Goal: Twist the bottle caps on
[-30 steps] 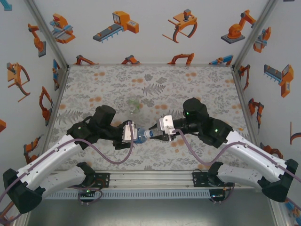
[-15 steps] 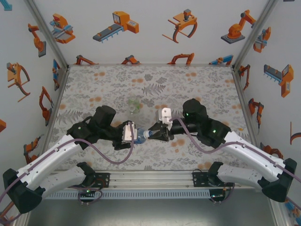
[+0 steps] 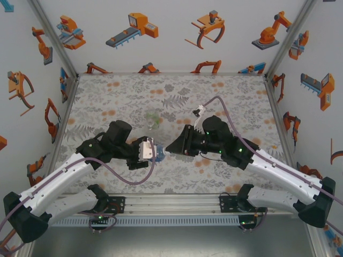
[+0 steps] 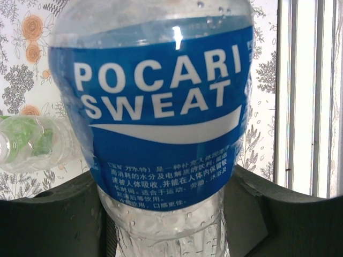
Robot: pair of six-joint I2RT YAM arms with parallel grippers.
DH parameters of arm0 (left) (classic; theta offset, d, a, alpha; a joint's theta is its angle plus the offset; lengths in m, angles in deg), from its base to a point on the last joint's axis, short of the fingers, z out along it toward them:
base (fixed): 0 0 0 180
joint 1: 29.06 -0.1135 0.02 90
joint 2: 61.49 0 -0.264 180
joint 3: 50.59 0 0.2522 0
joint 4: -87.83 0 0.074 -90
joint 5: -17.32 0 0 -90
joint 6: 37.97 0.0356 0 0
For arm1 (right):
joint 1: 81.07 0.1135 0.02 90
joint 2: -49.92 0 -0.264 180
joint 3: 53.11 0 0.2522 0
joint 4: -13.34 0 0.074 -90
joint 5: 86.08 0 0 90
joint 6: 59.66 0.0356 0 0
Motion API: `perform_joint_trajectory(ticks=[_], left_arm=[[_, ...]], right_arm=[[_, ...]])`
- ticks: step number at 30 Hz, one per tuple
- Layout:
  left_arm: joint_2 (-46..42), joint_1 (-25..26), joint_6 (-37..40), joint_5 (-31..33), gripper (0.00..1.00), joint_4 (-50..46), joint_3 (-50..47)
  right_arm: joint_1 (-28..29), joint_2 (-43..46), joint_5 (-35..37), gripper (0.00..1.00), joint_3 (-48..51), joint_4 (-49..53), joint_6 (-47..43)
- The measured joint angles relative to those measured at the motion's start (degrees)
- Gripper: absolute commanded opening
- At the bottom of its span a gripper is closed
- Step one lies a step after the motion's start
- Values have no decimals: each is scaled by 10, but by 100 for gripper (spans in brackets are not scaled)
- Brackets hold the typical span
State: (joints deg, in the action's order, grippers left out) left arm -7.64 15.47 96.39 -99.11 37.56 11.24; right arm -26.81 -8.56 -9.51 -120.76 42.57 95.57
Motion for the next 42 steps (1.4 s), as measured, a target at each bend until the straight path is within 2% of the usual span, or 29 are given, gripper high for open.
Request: perform_joint_trajectory(ticks=[3, 5, 7, 8, 10, 11, 14, 19, 25, 32, 36, 42], left_arm=[[0, 0, -2, 5, 0, 3, 0], [0, 0, -3, 8, 0, 6, 0], [0, 0, -4, 10, 0, 9, 0], [0, 0, -4, 10, 0, 10, 0], [0, 0, -3, 9, 0, 15, 0], [0, 1, -3, 2, 0, 18, 0], [-3, 4, -1, -14, 0, 25, 0], [-5, 4, -1, -24, 0, 29, 0], [-5, 5, 0, -31, 0, 29, 0], [-5, 9, 1, -32, 0, 29, 0], [-5, 9, 1, -32, 0, 29, 0], [-5, 10, 1, -32, 0, 29, 0]], right_arm=[[2, 1, 17, 0, 1, 9, 55], [2, 1, 25, 0, 1, 10, 62], [2, 1, 26, 24, 0, 8, 50], [2, 1, 26, 30, -1, 7, 39], [0, 3, 25, 55, -3, 2, -3], [-2, 5, 26, 60, -3, -2, -28], [-18, 17, 26, 61, -3, -13, -110], [-28, 49, 3, 58, -3, -39, -298], [-28, 59, -114, 56, -4, -70, -568], [-28, 42, -230, 54, -32, -27, -847], [-28, 31, -263, 49, -33, -15, -925], [-28, 23, -282, 46, -24, -21, -954]])
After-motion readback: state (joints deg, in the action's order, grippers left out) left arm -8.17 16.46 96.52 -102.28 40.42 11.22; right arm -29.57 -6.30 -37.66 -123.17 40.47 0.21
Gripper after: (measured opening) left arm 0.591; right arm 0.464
